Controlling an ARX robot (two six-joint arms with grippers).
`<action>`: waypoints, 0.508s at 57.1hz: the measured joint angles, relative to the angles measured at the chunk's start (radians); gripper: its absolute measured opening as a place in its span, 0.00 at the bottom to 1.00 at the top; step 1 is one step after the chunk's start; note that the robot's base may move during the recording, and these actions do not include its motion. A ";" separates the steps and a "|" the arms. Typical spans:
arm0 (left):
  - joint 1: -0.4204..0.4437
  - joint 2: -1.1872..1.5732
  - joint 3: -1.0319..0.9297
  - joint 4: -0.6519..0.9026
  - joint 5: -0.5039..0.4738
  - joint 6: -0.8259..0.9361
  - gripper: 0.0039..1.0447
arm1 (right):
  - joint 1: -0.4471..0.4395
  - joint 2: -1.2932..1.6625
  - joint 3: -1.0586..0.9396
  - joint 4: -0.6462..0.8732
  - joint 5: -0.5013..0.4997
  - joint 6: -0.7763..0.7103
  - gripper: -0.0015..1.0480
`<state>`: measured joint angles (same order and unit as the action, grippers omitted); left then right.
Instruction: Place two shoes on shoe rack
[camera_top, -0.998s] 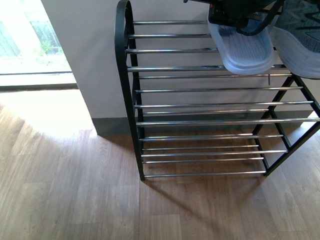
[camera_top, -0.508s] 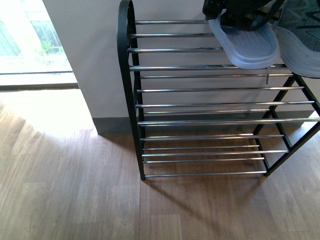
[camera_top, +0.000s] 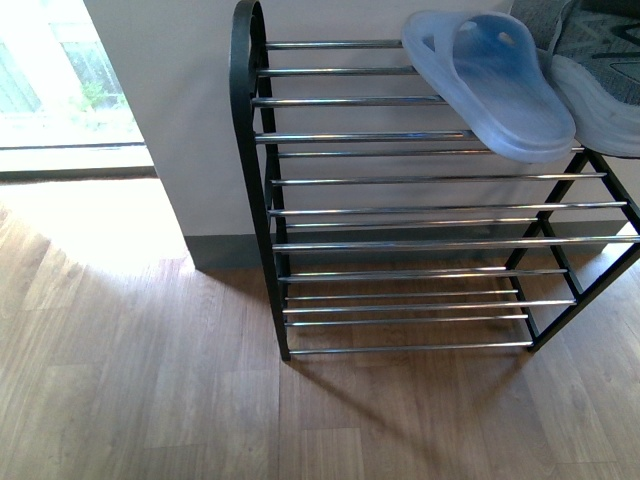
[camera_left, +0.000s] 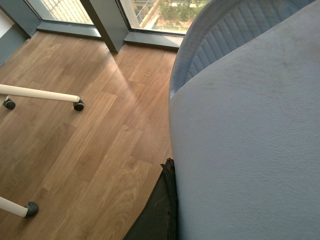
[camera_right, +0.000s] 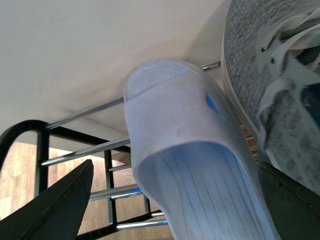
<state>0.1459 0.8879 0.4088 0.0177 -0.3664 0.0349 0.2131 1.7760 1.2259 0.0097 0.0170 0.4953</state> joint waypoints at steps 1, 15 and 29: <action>0.000 0.000 0.000 0.000 0.000 0.000 0.01 | 0.000 -0.008 -0.006 0.002 0.002 -0.002 0.91; 0.000 0.000 0.000 0.000 0.000 0.000 0.01 | -0.078 -0.152 -0.179 0.151 0.054 -0.121 0.89; 0.000 0.000 0.000 0.000 0.000 0.000 0.01 | -0.162 -0.522 -0.755 0.806 0.038 -0.458 0.41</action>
<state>0.1459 0.8879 0.4088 0.0177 -0.3664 0.0349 0.0509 1.2541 0.4706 0.8158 0.0547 0.0376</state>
